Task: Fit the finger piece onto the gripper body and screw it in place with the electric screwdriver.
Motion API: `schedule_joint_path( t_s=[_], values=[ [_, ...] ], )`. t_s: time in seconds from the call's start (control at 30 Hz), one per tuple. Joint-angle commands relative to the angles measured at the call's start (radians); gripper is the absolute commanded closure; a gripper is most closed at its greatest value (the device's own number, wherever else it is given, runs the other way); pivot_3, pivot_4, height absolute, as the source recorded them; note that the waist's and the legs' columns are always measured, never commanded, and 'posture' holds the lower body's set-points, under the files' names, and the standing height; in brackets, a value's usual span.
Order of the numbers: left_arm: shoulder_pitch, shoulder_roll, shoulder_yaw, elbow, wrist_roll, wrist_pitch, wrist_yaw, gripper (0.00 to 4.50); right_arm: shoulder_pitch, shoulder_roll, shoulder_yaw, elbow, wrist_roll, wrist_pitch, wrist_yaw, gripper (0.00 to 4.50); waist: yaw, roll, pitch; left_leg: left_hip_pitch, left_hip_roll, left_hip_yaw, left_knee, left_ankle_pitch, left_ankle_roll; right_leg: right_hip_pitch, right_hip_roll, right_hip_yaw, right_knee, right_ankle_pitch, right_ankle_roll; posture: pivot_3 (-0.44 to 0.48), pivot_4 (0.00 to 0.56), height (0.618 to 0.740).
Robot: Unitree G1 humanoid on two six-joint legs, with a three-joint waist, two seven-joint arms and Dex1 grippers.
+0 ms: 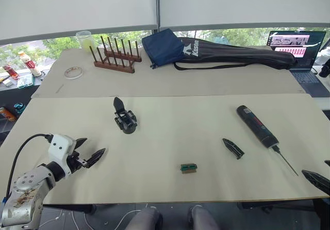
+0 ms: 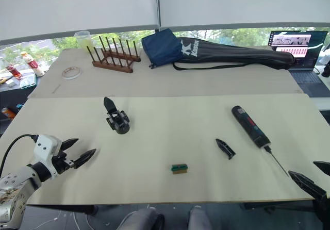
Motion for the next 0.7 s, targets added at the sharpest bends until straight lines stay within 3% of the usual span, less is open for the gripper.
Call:
schedule_joint_path(
  t_s=[0.03,0.27,0.47,0.7],
  values=[
    [-0.026,0.006,-0.029,-0.018,0.012,-0.036,-0.018,0.0,-0.03,-0.039,-0.024,-0.056,0.022,0.016,-0.011,0.02,0.0,0.0,0.0,0.0,0.0,0.0,0.0,0.0,0.0,0.0,0.0,0.0,0.0,0.0,0.0,0.0,0.15,0.74],
    [-0.218,0.017,-0.179,0.146,0.094,-0.129,-0.101,0.0,-0.197,-0.185,0.102,-0.256,0.136,0.127,-0.004,0.02,-0.002,-0.001,0.001,0.001,0.003,0.001,0.0,0.002,-0.004,0.0,0.003,-0.002,0.001,0.002,-0.002,0.0,0.15,0.74],
    [-0.299,-0.005,-0.24,0.229,0.125,-0.203,-0.132,0.0,-0.367,-0.242,0.187,-0.363,0.382,0.244,-0.053,0.02,-0.002,-0.002,0.002,-0.001,0.002,0.001,-0.002,0.006,0.0,-0.002,0.001,-0.002,-0.002,0.002,-0.003,0.0,0.15,0.74],
    [-0.396,-0.028,-0.255,0.35,0.132,-0.238,-0.133,0.0,-0.433,-0.249,0.301,-0.425,0.368,0.207,-0.074,0.02,0.004,-0.007,0.005,-0.002,0.002,0.001,-0.001,0.007,0.0,-0.002,0.001,-0.003,-0.003,0.002,-0.003,0.0,0.15,0.74]
  ],
)
